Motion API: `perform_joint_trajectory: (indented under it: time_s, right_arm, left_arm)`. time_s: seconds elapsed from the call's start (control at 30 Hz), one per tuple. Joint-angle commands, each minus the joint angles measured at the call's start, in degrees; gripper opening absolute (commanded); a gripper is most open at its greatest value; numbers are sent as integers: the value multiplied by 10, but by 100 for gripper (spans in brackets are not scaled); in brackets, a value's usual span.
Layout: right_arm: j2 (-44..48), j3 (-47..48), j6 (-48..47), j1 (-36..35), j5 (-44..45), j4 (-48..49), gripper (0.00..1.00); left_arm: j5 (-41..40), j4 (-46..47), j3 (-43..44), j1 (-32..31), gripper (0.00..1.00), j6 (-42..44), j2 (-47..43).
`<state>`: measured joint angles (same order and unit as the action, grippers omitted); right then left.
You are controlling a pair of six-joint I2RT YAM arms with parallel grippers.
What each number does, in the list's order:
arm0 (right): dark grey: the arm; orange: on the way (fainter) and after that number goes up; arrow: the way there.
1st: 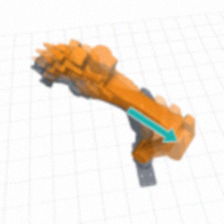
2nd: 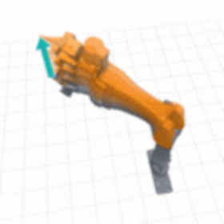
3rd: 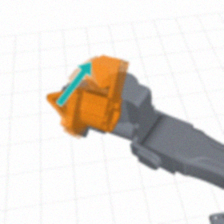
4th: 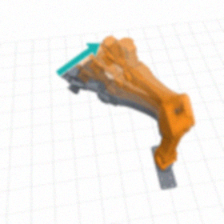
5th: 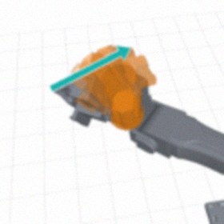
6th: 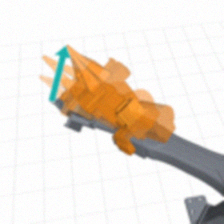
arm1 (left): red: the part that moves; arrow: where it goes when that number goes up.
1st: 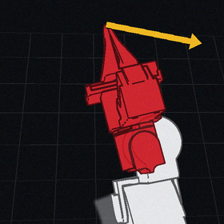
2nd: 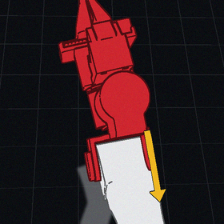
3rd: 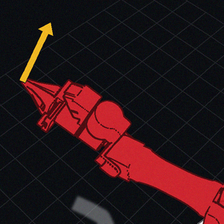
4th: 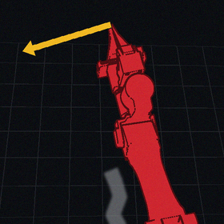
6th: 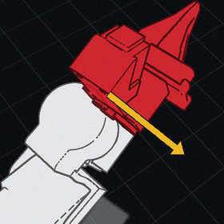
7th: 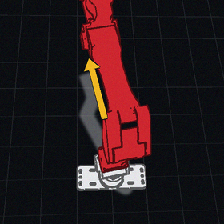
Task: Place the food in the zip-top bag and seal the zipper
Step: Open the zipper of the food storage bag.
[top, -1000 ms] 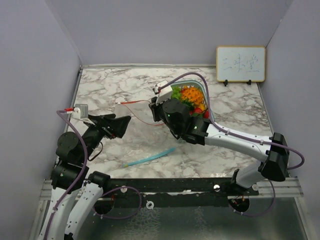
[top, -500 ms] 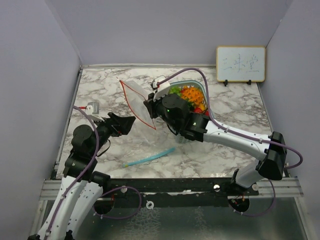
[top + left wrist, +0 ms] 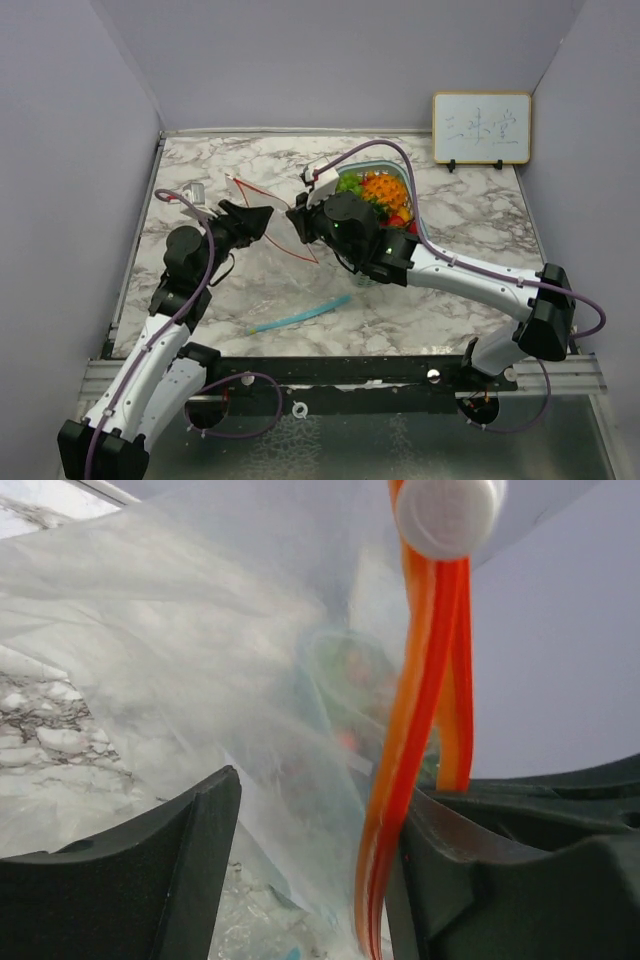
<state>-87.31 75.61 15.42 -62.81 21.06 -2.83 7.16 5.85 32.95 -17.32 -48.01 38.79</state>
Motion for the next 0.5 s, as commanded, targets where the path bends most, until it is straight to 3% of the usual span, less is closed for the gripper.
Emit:
perform_joint_trajectory:
  time_s: [0.0,0.1,0.3,0.47]
  right_arm:
    - [24,-10,13,1,-10,18,1]
    - [27,-11,7,1,30,14,1]
    - [33,-25,-18,19,149,15,1]
    - [36,-48,-33,36,205,35,1]
  left_arm:
    - [3,73,-14,0,44,-20,39]
    - [17,32,1,0,1,1,63]
    - [-47,-296,206,0,0,141,104]
    - [-41,-447,323,0,0,220,136]
